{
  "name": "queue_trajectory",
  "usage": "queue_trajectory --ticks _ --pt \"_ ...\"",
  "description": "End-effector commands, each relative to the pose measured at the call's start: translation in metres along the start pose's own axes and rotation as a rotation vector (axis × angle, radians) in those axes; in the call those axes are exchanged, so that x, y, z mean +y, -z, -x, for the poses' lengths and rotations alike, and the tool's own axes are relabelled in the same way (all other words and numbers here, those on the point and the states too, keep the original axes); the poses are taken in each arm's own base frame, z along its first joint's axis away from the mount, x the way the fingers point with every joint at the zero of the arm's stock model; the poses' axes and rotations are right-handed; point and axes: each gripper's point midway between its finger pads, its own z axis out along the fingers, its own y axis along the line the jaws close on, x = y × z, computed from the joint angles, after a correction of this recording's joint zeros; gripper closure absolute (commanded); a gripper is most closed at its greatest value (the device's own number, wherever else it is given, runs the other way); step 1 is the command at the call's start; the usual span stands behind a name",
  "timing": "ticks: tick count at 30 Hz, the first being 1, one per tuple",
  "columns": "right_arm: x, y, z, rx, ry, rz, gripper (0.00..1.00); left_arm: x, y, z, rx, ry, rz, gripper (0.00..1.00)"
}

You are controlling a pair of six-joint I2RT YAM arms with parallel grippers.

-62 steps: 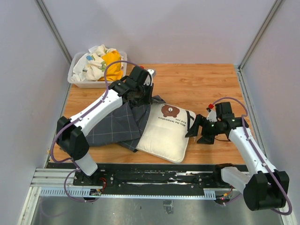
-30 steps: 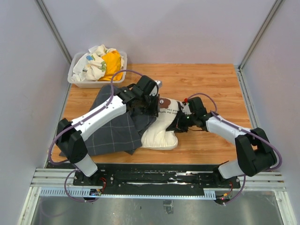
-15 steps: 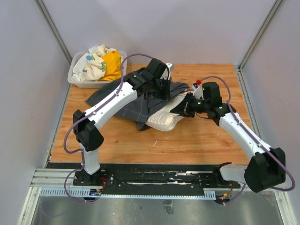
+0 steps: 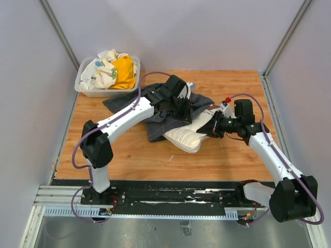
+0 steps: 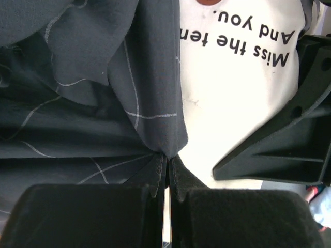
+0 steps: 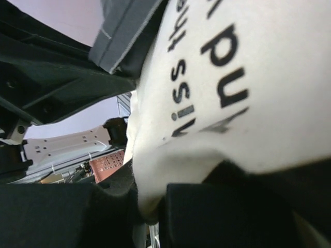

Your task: Put the pillow into the pillowcase

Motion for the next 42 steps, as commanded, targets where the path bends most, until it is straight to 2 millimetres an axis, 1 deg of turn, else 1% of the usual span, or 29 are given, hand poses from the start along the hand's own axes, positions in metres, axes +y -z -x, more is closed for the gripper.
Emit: queue_trajectory --ticks 1,2,3,5,9,11,13,14,15,17,18,20,23,32,35,39,42 --pt "-0.015 0.001 -0.003 -0.007 0.076 -0.011 0.99 -0.028 0.002 -0.014 0.032 -0.003 -0.128 0.96" --pt "-0.020 0.000 -0.006 0.002 0.071 -0.021 0.99 -0.025 0.001 -0.015 0.033 -0.004 -0.112 0.92" --pt "-0.025 -0.001 -0.007 0.008 0.071 -0.031 0.99 -0.017 0.002 -0.014 0.021 -0.006 -0.069 0.84" --pt "-0.031 -0.003 -0.010 0.018 0.068 -0.043 0.99 -0.007 0.010 -0.007 -0.015 -0.018 0.002 0.77" --pt "-0.036 -0.004 -0.012 0.028 0.060 -0.054 0.99 0.013 0.044 0.013 -0.134 -0.043 0.155 0.68" --pt "-0.035 -0.004 -0.011 0.027 0.061 -0.053 0.99 0.032 0.062 0.017 -0.183 -0.049 0.265 0.64" --pt "-0.034 -0.004 -0.010 0.026 0.063 -0.052 0.99 0.054 0.077 0.015 -0.219 -0.051 0.371 0.63" --pt "-0.033 -0.004 -0.010 0.026 0.063 -0.052 0.99 0.064 0.084 0.013 -0.240 -0.049 0.412 0.61" --pt "-0.034 -0.004 -0.010 0.026 0.062 -0.053 0.99 0.075 0.090 0.011 -0.258 -0.045 0.452 0.58" --pt "-0.033 -0.004 -0.010 0.027 0.063 -0.051 0.99 0.098 0.099 0.002 -0.275 -0.053 0.530 0.49" --pt "-0.033 -0.004 -0.010 0.028 0.062 -0.052 0.99 0.108 0.099 -0.005 -0.266 -0.054 0.557 0.48" --pt "-0.034 -0.004 -0.010 0.029 0.061 -0.054 0.99 0.128 0.096 -0.019 -0.231 -0.044 0.601 0.47" --pt "-0.034 -0.004 -0.011 0.032 0.060 -0.053 0.99 0.143 0.090 -0.030 -0.217 -0.053 0.631 0.47" --pt "-0.033 -0.003 -0.012 0.035 0.055 -0.057 0.99 0.147 0.066 -0.035 -0.197 -0.086 0.594 0.46" --pt "-0.033 -0.003 -0.012 0.034 0.054 -0.057 0.99 0.157 0.057 -0.036 -0.194 -0.096 0.628 0.45" --pt "-0.032 -0.002 -0.013 0.036 0.053 -0.054 0.99 0.170 0.040 -0.038 -0.169 -0.121 0.659 0.44" --pt "-0.030 -0.001 -0.012 0.033 0.056 -0.053 0.98 0.179 0.033 -0.038 -0.163 -0.129 0.693 0.45"
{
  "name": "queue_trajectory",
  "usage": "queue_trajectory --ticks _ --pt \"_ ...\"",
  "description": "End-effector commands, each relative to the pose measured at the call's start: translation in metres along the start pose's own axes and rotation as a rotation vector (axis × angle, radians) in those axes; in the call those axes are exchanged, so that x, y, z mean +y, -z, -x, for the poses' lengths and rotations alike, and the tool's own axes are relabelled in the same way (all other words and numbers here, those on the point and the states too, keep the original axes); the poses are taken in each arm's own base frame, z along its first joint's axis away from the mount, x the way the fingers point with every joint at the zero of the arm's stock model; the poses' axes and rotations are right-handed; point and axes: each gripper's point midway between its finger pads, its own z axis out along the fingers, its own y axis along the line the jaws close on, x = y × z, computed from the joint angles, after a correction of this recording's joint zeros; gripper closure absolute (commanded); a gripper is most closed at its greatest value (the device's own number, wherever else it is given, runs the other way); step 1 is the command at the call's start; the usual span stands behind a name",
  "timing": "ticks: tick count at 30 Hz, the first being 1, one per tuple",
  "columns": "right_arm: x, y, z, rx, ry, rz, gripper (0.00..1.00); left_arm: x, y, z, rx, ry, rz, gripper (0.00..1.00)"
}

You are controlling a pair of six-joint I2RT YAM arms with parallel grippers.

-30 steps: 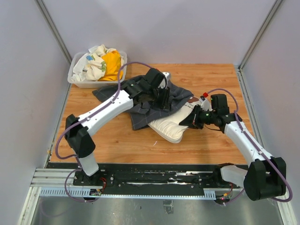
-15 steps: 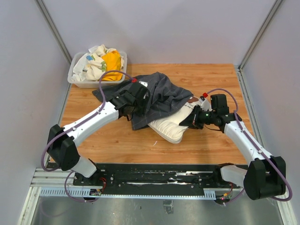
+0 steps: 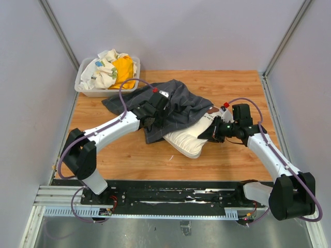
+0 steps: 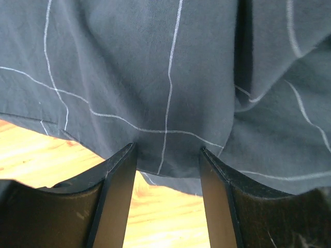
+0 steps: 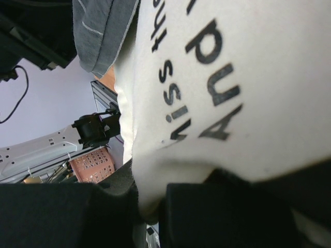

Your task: Put the pillow into the pillowcase

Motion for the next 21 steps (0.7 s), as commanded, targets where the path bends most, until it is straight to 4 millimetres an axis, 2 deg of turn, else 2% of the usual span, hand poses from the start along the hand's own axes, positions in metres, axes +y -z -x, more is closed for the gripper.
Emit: queue_trajectory --ticks 1,2,3,5,6,7,10,13,16,19,21 --pt "0.015 0.008 0.006 -0.019 0.050 0.048 0.98 0.007 -0.020 0.001 -0.024 -0.035 0.072 0.46" --pt "0.015 0.008 0.007 -0.020 0.050 0.048 0.98 0.010 -0.023 0.002 -0.028 -0.038 0.087 0.50" --pt "0.016 0.008 0.007 -0.021 0.052 0.048 0.98 0.011 -0.026 0.003 -0.028 -0.040 0.096 0.58" --pt "0.015 0.008 0.007 -0.019 0.048 0.048 0.98 0.015 -0.031 0.004 -0.021 -0.037 0.118 0.86" --pt "0.016 0.007 0.007 -0.018 0.050 0.048 0.98 0.018 -0.033 0.005 -0.020 -0.035 0.136 0.96" --pt "0.016 0.008 0.007 -0.019 0.050 0.049 0.98 0.020 -0.033 0.007 -0.022 -0.032 0.151 0.99" --pt "0.017 0.008 0.006 -0.021 0.051 0.050 0.98 0.024 -0.024 0.020 -0.061 -0.013 0.171 1.00" --pt "0.017 0.009 0.005 -0.022 0.051 0.048 0.98 0.035 -0.005 0.043 -0.120 0.020 0.225 1.00" --pt "0.016 0.009 0.004 -0.020 0.048 0.049 0.98 0.038 0.013 0.067 -0.165 0.018 0.227 1.00" --pt "0.016 0.009 0.004 -0.019 0.047 0.048 0.98 0.038 0.021 0.075 -0.171 0.004 0.220 1.00" --pt "0.015 0.009 0.004 -0.019 0.049 0.048 0.97 0.030 0.022 0.073 -0.151 -0.021 0.174 1.00"
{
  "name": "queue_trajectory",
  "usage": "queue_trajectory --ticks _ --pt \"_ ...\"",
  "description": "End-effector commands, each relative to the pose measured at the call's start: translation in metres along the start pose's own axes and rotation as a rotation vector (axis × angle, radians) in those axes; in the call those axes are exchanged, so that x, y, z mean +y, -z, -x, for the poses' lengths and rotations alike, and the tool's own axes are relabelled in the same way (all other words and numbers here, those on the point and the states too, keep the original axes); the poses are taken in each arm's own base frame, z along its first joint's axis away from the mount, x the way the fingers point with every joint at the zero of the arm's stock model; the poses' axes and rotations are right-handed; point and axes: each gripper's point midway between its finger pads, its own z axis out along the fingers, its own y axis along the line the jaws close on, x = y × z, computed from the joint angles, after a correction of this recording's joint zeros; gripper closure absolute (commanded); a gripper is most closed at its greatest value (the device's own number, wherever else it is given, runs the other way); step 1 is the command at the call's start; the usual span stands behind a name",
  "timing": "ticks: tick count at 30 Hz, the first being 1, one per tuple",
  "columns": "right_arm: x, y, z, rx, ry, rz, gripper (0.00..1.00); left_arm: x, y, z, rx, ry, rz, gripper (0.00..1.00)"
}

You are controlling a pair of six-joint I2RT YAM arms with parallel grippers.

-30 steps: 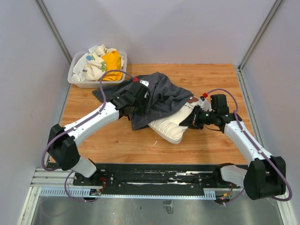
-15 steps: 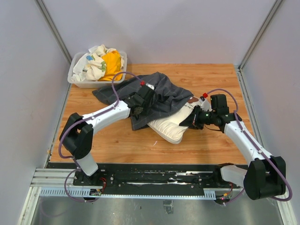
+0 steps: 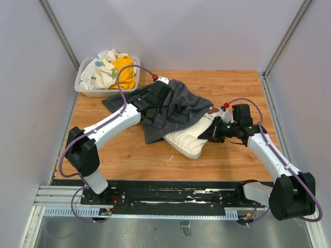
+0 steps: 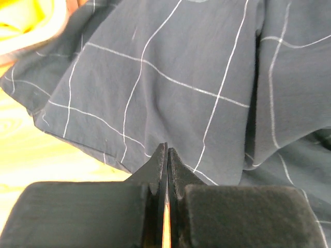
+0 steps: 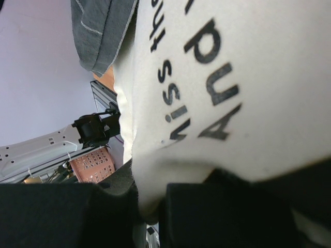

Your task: Put the pillow into the pillowcase

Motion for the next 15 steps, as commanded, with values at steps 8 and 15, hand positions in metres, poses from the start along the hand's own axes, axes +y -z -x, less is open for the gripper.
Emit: queue_trajectory --ticks 8,15 --pt "0.014 0.007 0.005 -0.017 0.049 0.052 0.95 -0.022 0.034 -0.015 0.025 -0.032 -0.256 0.60" --pt "0.014 0.006 0.005 -0.011 0.043 0.054 0.94 -0.052 0.043 -0.023 0.041 -0.045 -0.370 0.57"
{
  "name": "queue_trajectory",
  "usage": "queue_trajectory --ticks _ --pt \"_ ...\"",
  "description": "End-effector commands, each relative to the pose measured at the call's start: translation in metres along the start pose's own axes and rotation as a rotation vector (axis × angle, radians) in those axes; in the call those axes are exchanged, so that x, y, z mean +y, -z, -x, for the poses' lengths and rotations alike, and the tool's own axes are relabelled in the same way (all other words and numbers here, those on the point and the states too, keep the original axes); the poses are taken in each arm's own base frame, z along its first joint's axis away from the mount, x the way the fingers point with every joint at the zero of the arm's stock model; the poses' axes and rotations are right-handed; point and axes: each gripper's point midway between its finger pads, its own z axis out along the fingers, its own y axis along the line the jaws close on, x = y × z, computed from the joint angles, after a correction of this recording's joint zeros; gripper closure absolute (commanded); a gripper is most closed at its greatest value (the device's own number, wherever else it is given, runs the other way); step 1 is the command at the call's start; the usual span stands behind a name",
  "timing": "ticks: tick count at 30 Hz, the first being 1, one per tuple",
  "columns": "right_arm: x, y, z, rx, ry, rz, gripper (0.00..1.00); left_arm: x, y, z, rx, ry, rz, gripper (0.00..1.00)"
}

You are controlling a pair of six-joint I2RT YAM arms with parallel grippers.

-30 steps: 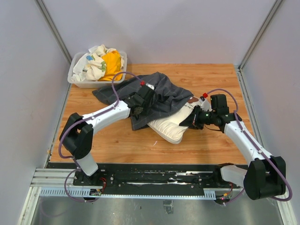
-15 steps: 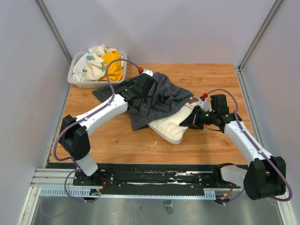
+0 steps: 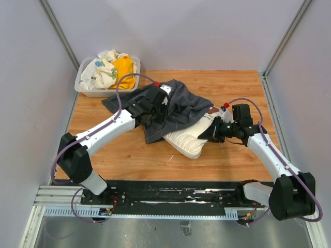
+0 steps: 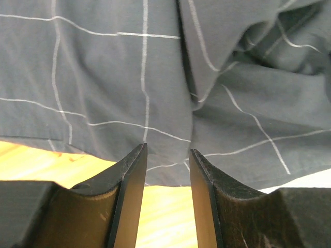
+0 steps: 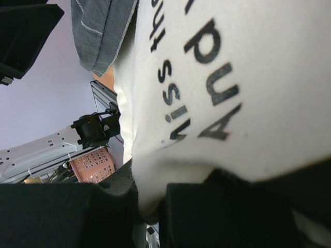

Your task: Put the pillow into the pillowcase

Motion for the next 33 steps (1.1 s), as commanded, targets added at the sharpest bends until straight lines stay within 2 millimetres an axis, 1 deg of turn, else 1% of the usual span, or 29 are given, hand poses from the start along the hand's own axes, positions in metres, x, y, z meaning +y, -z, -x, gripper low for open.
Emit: queue_trajectory --ticks 1,4,7,14,16,20,21,23,24,25,27,28,30,33 --pt "0.014 0.006 0.005 -0.012 0.044 0.055 0.94 -0.028 0.004 0.001 -0.013 -0.024 -0.103 0.56" --pt "0.015 0.006 0.005 -0.012 0.043 0.055 0.94 -0.037 -0.001 -0.010 0.017 -0.056 -0.111 0.56" --pt "0.014 0.006 0.004 -0.011 0.041 0.054 0.94 -0.036 -0.009 -0.021 0.051 -0.072 -0.095 0.56" --pt "0.016 0.007 0.005 -0.014 0.045 0.057 0.94 -0.014 -0.030 -0.041 0.112 -0.102 0.047 0.55" --pt "0.016 0.008 0.005 -0.015 0.045 0.057 0.94 -0.009 -0.035 -0.043 0.113 -0.100 0.085 0.55" --pt "0.015 0.008 0.004 -0.014 0.043 0.055 0.94 -0.005 -0.043 -0.042 0.104 -0.098 0.122 0.55" --pt "0.015 0.007 0.004 -0.013 0.042 0.055 0.94 0.001 -0.044 -0.042 0.102 -0.098 0.157 0.56" --pt "0.014 0.007 0.003 -0.012 0.041 0.053 0.94 0.009 -0.046 -0.041 0.101 -0.100 0.208 0.60" --pt "0.014 0.007 0.003 -0.013 0.041 0.053 0.94 0.013 -0.047 -0.039 0.097 -0.096 0.229 0.65" --pt "0.014 0.007 0.003 -0.011 0.040 0.053 0.94 0.017 -0.047 -0.037 0.093 -0.092 0.246 0.73" --pt "0.013 0.007 0.002 -0.012 0.040 0.052 0.94 0.023 -0.045 -0.032 0.079 -0.084 0.272 0.93" --pt "0.013 0.007 0.002 -0.011 0.040 0.053 0.94 0.026 -0.043 -0.027 0.066 -0.078 0.281 0.99" --pt "0.013 0.007 0.002 -0.011 0.039 0.053 0.94 0.029 -0.036 -0.015 0.033 -0.060 0.300 1.00" --pt "0.014 0.007 0.003 -0.013 0.041 0.054 0.94 0.038 -0.018 0.015 -0.038 -0.023 0.358 1.00"
